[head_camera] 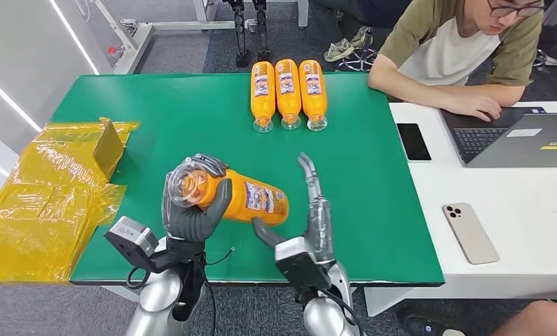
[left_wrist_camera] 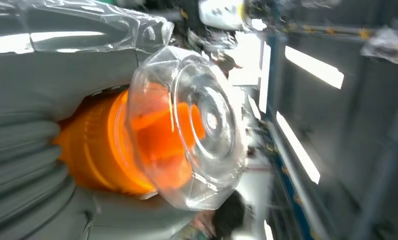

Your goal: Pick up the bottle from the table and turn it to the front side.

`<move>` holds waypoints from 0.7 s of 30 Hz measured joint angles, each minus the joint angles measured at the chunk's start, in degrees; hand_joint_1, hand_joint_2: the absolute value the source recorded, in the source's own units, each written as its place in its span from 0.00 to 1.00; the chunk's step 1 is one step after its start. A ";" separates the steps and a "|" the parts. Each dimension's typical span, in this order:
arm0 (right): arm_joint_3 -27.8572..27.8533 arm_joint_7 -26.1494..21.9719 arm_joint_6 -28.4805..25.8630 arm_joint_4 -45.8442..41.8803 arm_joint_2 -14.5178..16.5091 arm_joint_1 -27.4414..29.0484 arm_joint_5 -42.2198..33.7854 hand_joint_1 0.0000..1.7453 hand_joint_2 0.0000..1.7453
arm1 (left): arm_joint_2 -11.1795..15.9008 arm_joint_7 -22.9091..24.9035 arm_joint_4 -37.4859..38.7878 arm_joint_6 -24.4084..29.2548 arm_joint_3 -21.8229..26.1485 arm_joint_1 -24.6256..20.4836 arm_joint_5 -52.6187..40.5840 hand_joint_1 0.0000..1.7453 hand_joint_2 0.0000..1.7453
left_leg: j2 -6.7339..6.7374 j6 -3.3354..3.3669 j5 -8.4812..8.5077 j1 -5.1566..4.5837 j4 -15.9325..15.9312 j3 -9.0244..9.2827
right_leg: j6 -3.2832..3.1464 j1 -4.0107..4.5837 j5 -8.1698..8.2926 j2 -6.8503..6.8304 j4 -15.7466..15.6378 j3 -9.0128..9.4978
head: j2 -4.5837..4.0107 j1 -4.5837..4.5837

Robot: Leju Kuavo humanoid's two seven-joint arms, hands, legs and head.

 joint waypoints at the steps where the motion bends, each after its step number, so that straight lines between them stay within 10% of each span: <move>1: -0.01 -1.08 -1.01 -1.48 0.04 0.67 -0.63 0.00 1.00 | -0.02 -0.06 0.25 0.59 0.18 0.01 0.05 1.00 1.00 | 0.01 0.00 -0.01 0.00 0.00 0.00 | 0.00 0.00 0.00 0.01 0.00 0.00 | 0.00 -0.01; 21: -1.35 -3.18 -3.94 -9.64 -0.05 4.42 -0.87 0.00 1.00 | 0.30 0.51 1.89 8.38 3.98 -0.13 -1.67 1.00 1.00 | 0.02 0.00 -0.01 0.00 0.00 0.01 | 0.00 0.00 0.00 0.02 0.00 -0.01 | 0.00 -0.01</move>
